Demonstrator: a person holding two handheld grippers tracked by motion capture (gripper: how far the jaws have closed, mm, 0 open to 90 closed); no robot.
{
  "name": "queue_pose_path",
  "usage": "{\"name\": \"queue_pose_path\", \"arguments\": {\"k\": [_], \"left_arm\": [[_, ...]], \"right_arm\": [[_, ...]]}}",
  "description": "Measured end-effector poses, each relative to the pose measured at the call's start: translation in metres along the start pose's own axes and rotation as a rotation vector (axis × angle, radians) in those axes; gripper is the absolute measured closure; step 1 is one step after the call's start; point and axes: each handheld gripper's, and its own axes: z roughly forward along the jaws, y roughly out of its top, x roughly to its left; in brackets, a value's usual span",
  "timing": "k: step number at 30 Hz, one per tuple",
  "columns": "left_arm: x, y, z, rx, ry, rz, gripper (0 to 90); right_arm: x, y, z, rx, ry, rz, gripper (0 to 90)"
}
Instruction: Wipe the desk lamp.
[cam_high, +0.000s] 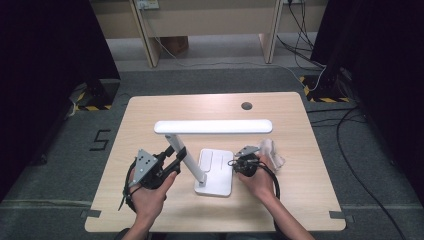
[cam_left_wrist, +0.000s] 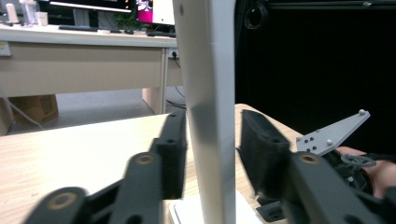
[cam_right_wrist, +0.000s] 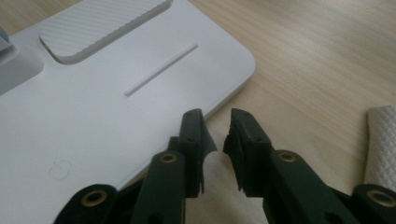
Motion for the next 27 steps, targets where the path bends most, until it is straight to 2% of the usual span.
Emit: {"name": "queue_pose_path", "arguments": {"k": [5, 11, 14, 18, 19, 22, 24, 27], "left_arm": [[0.001, -0.003, -0.006, 0.001, -0.046, 0.056, 45.5], [0.007, -0.015, -0.021, 0.023, -0.094, 0.115, 38.9], [0.011, -0.023, -0.027, 0.046, -0.104, 0.15, 35.3], [0.018, -0.036, -0.034, 0.073, -0.1, 0.158, 32.7], [0.021, -0.041, -0.035, 0.085, -0.098, 0.164, 32.4], [0.032, -0.057, -0.034, 0.167, -0.101, 0.177, 31.2], [0.042, -0.07, -0.031, 0.218, -0.085, 0.199, 31.1], [0.056, -0.089, -0.025, 0.286, -0.072, 0.165, 31.1]], "right_arm": [[-0.006, -0.012, -0.016, -0.036, 0.0, 0.013, 63.0], [-0.013, -0.035, -0.04, -0.074, 0.007, 0.049, 58.1], [-0.015, -0.046, -0.051, -0.093, 0.008, 0.055, 56.2], [-0.018, -0.062, -0.064, -0.105, 0.004, 0.058, 55.2], [-0.018, -0.066, -0.067, -0.106, 0.003, 0.062, 55.0], [-0.019, -0.079, -0.075, -0.124, -0.007, 0.08, 54.9], [-0.019, -0.088, -0.079, -0.135, -0.011, 0.085, 54.8], [-0.02, -0.1, -0.084, -0.151, -0.02, 0.092, 54.7]]}}
